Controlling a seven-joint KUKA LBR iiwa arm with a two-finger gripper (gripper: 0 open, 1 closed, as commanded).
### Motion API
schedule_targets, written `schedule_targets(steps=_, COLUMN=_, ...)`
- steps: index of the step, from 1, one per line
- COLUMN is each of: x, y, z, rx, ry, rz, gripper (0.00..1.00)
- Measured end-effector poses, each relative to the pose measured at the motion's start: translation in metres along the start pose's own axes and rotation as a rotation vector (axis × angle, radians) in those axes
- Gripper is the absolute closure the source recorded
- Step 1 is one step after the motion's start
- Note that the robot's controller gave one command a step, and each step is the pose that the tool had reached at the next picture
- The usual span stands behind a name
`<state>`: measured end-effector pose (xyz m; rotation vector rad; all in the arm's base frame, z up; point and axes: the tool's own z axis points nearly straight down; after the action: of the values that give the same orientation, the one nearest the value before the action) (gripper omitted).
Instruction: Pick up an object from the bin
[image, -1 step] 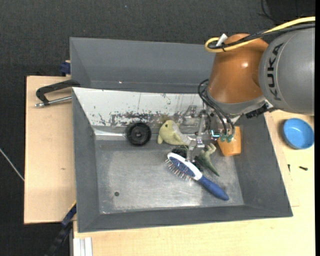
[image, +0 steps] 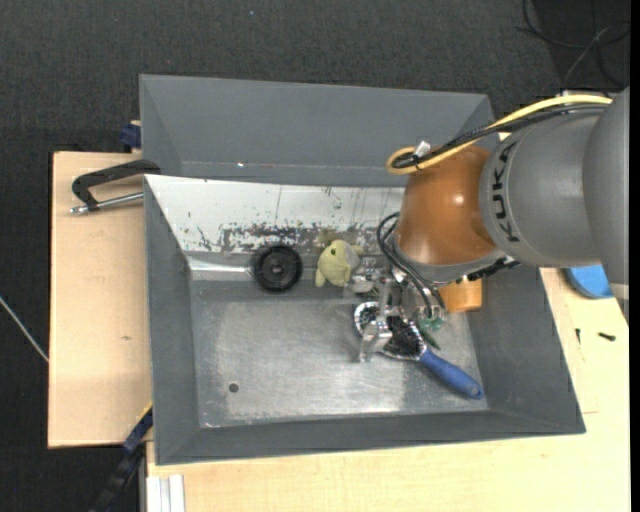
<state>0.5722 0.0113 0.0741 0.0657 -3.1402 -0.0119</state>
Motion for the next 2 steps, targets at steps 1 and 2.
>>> schedule_targets(steps=1, x=0.0028, y=-0.0659, z=-0.0004, rx=0.000, ry=-0.017, rz=-0.001, gripper=0.00)
schedule_targets(steps=2, x=-0.0003, y=-0.0622, z=-0.0018, rx=0.000, ry=-0.028, rz=-0.007, gripper=1.00)
